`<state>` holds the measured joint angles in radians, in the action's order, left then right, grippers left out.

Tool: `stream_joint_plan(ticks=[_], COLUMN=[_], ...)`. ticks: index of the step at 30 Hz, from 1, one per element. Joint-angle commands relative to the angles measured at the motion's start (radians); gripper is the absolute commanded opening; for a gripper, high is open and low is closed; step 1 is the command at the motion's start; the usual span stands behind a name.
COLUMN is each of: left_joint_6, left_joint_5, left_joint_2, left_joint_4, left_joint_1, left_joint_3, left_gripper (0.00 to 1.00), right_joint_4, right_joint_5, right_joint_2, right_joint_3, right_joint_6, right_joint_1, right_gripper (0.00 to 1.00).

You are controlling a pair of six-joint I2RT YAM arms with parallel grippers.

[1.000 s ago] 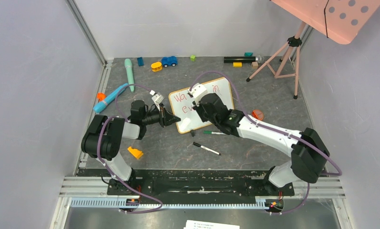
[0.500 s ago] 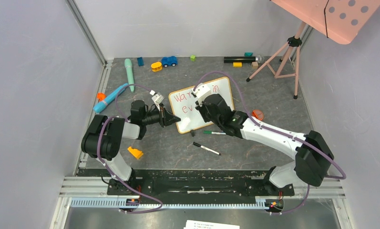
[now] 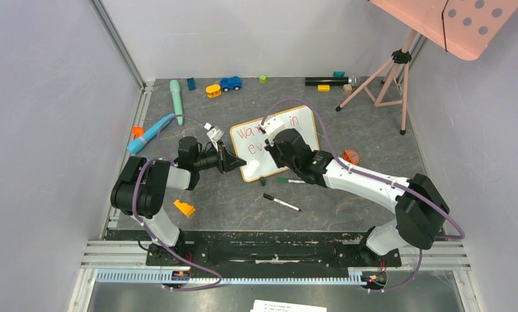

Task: Write a sentence on the whiteboard

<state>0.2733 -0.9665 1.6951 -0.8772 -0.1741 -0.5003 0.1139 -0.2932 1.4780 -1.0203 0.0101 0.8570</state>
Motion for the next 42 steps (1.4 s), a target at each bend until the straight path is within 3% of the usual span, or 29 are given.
stream_joint_plan(ticks=[1,25,42], left_joint_6=[-0.058,-0.059,-0.059], left_joint_5=[0.072,0.073,0.074], left_joint_2=[0.007,0.005,0.003], left_joint_4=[-0.008,-0.008,-0.008], left_joint_1=[0.005,0.005,0.005], left_joint_3=[-0.014,-0.012,-0.011], left_gripper=[0.02,0.02,0.02], right_joint_4=[-0.029,0.030,0.005], right_joint_5=[-0.008,-0.087,-0.028], right_joint_2=[0.018,0.038,0.061], right_joint_3=[-0.058,-0.077,-0.132], right_joint_6=[0.006,0.007,-0.028], right_joint_1=[-0.003,-0.028,-0.036], right_gripper=[0.00,0.00,0.00])
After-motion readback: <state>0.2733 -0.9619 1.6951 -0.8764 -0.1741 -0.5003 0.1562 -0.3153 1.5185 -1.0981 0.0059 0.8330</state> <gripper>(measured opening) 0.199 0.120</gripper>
